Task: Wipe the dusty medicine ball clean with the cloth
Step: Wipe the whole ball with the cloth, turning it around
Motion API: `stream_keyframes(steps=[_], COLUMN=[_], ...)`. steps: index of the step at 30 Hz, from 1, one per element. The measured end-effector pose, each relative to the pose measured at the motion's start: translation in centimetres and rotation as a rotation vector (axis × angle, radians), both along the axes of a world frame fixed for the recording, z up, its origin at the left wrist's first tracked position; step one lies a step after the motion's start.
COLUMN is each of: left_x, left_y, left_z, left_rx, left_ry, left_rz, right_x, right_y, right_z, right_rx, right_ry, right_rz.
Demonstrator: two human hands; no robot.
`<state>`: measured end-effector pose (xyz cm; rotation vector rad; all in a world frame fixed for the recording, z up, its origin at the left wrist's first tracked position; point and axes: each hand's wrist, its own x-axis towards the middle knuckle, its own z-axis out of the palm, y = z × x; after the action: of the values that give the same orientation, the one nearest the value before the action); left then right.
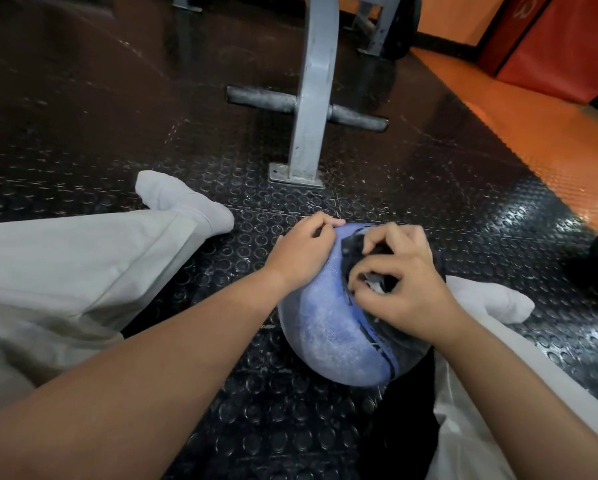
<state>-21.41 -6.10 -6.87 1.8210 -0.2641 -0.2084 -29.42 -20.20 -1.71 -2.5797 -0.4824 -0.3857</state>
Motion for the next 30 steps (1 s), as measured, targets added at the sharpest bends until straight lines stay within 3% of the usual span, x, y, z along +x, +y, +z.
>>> stream_keyframes(steps=[3, 9, 14, 21, 27, 30], left_x=[-0.4, -0.3, -0.4, 0.0, -0.2, -0.3], left_y=[0.1, -0.2, -0.3, -0.4, -0.1, -0.2], left_z=[0.0, 0.0, 0.5, 0.3, 0.6, 0.9], left_rx=[0.006, 0.069, 0.08, 0.118, 0.102, 0.154], left_ry=[-0.005, -0.019, -0.049, -0.048, 0.0, 0.018], left_rz=[-0.021, -0.002, 0.003, -0.001, -0.008, 0.011], right_x=[-0.7, 1.2, 0.0, 1.0, -0.4, 1.4], right_y=[-0.5, -0.2, -0.1, -0.2, -0.7, -2.3], right_z=[0.1, -0.4, 0.1, -0.5, -0.1, -0.7], right_rx=[-0.038, 0.046, 0.012, 0.05, 0.12, 0.25], right_ry=[0.011, -0.05, 0.024, -0.046, 0.011, 0.02], right_rz=[0.076, -0.217, -0.032, -0.179, -0.003, -0.274])
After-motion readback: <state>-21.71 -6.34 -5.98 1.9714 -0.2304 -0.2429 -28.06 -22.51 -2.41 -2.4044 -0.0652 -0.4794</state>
